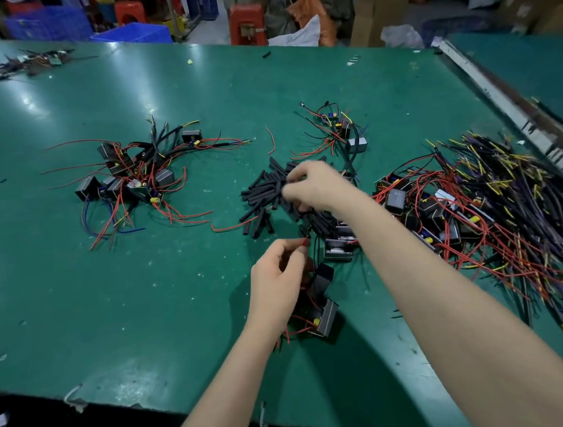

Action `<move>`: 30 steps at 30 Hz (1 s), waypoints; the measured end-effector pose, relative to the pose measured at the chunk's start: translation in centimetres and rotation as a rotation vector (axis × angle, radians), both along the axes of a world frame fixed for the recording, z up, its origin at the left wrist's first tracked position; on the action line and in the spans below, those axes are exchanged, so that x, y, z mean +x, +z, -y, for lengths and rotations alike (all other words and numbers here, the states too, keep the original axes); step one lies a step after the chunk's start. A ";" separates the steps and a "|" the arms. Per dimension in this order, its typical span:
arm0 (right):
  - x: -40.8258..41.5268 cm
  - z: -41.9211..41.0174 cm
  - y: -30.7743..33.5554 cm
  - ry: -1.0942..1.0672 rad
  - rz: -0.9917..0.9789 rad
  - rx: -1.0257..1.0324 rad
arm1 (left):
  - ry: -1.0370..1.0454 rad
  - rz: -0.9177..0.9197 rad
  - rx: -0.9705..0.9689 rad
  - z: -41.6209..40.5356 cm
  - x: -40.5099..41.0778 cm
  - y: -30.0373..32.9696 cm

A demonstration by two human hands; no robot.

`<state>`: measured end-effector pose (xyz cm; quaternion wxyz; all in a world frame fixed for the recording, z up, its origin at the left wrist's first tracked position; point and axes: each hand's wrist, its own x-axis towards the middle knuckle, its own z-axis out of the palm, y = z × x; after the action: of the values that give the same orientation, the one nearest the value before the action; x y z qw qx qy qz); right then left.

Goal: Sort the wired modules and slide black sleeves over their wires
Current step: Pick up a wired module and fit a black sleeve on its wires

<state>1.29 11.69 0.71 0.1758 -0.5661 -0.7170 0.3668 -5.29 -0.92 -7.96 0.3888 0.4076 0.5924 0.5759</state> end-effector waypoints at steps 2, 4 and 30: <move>1.8 0.9 0.7 -0.141 -0.383 -0.018 | -0.026 0.056 0.015 0.2 -0.1 0.0; 3.3 2.6 0.6 -0.213 -0.613 -0.008 | -0.044 0.119 0.037 0.2 -0.2 0.0; 4.9 7.1 -4.2 -0.282 -0.736 0.250 | -0.057 0.215 0.139 -0.4 -0.5 -0.7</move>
<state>6.17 4.60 -3.45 0.5362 -0.4643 -0.5608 0.4271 -5.78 -0.57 -8.65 0.4371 0.3863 0.4943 0.6445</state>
